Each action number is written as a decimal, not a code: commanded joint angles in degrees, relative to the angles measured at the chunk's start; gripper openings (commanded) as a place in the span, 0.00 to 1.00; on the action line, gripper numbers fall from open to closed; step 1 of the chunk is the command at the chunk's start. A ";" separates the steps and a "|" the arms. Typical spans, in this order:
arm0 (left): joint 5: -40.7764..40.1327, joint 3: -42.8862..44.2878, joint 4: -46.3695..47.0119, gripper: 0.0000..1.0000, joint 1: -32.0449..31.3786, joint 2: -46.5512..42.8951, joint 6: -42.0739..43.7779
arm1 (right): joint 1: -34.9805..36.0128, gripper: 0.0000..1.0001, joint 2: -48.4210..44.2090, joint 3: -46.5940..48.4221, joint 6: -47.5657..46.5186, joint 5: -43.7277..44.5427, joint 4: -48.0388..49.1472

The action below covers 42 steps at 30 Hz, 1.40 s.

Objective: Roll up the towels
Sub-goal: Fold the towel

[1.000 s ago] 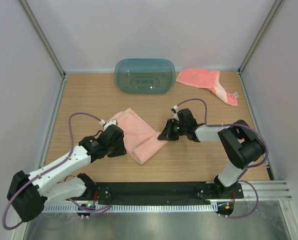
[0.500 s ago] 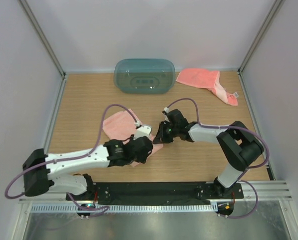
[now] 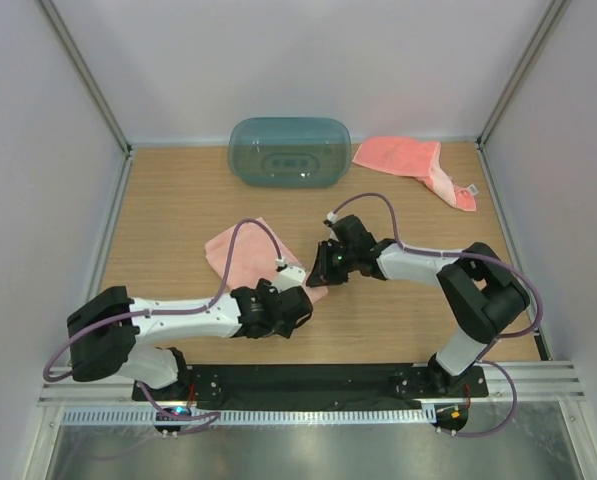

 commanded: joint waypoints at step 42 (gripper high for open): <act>32.01 8.96 9.86 0.09 2.84 8.22 -11.86 | -11.11 0.81 -31.05 -9.10 -3.04 0.61 -16.24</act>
